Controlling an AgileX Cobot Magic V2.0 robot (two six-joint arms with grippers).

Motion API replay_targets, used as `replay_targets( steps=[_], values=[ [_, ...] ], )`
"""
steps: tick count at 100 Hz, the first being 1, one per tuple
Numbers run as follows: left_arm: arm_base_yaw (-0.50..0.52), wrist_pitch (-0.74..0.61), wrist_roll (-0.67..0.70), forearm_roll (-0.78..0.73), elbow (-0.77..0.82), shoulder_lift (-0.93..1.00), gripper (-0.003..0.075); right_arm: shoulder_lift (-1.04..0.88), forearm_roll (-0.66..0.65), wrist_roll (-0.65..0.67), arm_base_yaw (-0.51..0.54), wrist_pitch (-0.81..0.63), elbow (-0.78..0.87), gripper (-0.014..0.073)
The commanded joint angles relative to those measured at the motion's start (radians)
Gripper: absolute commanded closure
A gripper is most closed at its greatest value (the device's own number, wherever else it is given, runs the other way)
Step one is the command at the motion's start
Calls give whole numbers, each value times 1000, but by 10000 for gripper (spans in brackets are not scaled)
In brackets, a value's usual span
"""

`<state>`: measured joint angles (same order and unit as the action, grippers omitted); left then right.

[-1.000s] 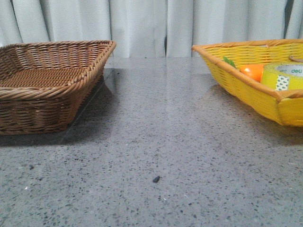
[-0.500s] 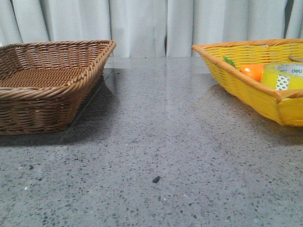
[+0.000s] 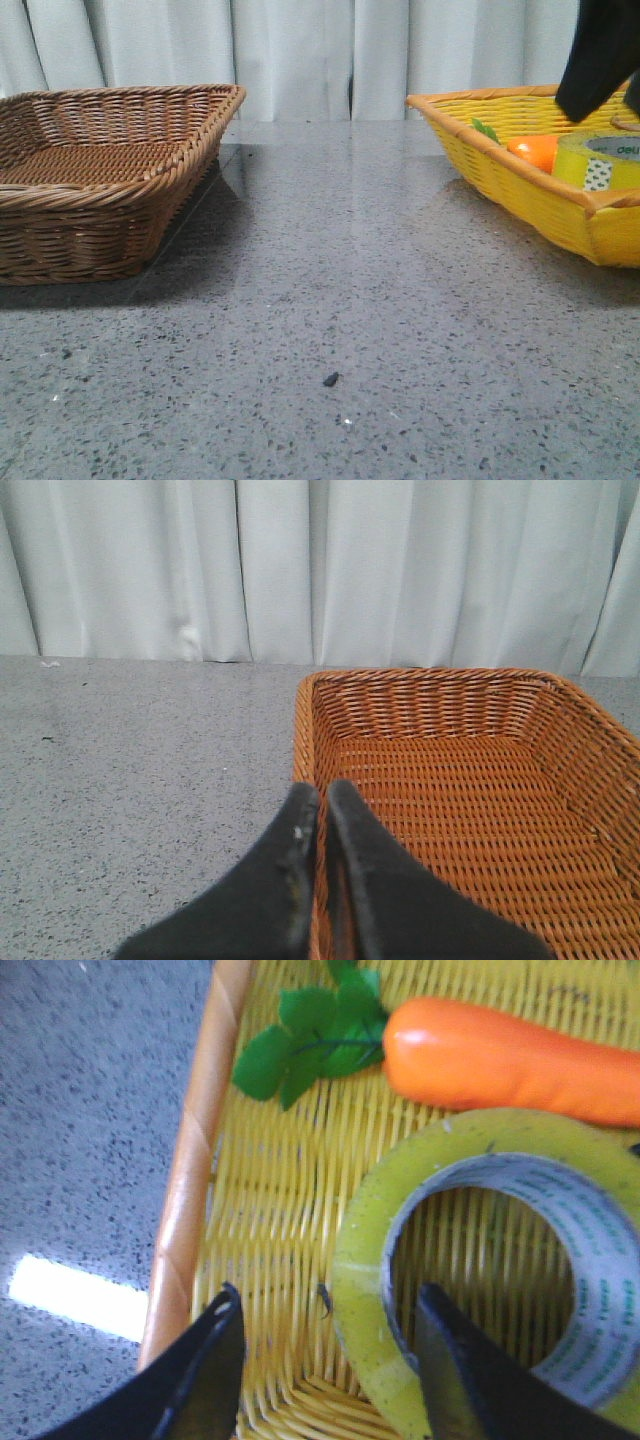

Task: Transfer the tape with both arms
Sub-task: 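Lower the right gripper into the yellow basket onto the yellow tape roll, then lift the tape roll with the right gripper and set it on the table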

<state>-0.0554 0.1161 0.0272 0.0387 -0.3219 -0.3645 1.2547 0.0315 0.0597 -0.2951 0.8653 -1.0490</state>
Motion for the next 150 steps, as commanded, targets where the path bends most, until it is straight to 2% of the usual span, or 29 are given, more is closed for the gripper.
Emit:
replay_targets(
  steps=[1, 26, 36, 74, 89, 106, 118, 126, 150],
  values=[
    [2, -77, 11, 9, -38, -15, 741, 31, -3, -12, -2, -6, -53, 274],
    [2, -77, 11, 9, -38, -15, 741, 110, -5, -12, -2, -8, -53, 277],
    [2, -78, 11, 9, -38, -15, 741, 135, -7, -12, -2, -15, -53, 314],
    [2, -104, 11, 9, -38, -15, 741, 146, -9, -12, 12, -33, -53, 655],
    [2, -104, 11, 9, -38, -15, 741, 146, -31, -12, 15, -9, -78, 659],
    [2, -104, 11, 9, -38, -15, 741, 116, -42, -12, 5, 70, -209, 658],
    [2, -104, 11, 9, -38, -15, 741, 100, -44, -12, -51, 141, -327, 646],
    [2, -104, 11, 9, -38, -15, 741, 100, -44, -14, -126, 186, -393, 646],
    [2, -104, 11, 9, -38, -15, 741, 125, -44, -14, -376, 121, -432, 646]
  ],
)
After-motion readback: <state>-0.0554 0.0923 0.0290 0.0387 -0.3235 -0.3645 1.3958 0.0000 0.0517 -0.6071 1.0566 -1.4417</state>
